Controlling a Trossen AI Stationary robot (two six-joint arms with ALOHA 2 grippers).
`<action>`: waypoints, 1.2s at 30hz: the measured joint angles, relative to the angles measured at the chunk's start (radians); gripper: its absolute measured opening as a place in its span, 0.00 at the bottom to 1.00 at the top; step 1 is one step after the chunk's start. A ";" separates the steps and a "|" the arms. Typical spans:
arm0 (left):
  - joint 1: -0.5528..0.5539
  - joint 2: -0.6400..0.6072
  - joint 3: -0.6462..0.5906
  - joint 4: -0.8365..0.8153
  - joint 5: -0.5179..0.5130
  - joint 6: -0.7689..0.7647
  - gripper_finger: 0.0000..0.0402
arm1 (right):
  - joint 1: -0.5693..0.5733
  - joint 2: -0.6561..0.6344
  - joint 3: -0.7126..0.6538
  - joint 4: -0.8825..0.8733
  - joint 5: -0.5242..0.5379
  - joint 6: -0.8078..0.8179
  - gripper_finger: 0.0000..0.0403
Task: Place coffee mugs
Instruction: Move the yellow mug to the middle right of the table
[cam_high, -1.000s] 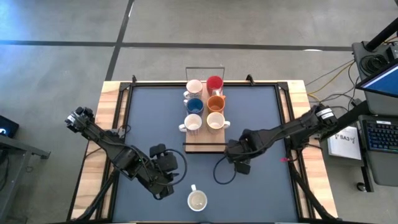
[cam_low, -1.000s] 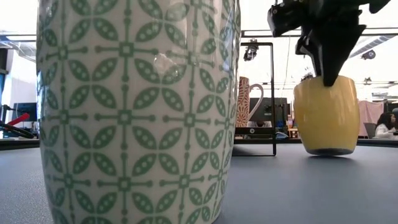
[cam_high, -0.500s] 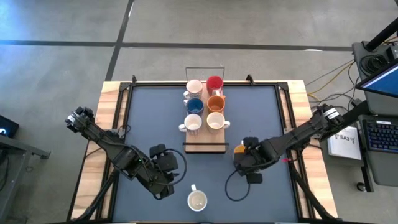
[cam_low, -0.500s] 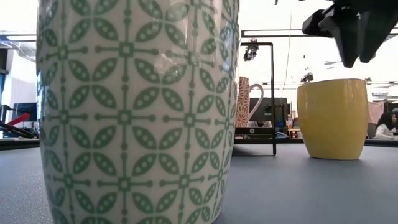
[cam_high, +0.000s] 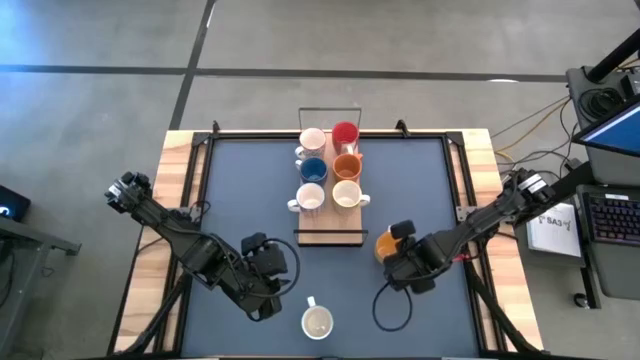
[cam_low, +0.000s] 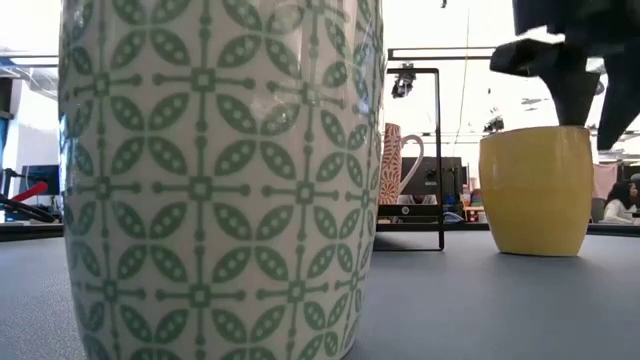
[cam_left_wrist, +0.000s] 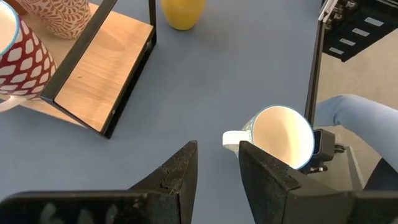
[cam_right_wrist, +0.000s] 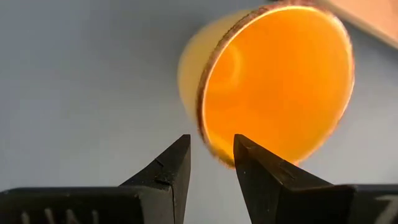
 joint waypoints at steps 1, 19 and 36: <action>0.000 0.000 0.000 0.002 0.000 0.000 0.25 | 0.000 0.000 -0.011 0.002 0.000 0.000 0.28; 0.002 0.000 0.000 0.005 -0.009 0.003 0.25 | -0.026 0.001 0.029 -0.006 -0.156 0.207 0.03; 0.003 0.026 -0.009 0.026 -0.005 0.004 0.25 | -0.202 0.001 0.000 -0.067 -0.287 0.393 0.03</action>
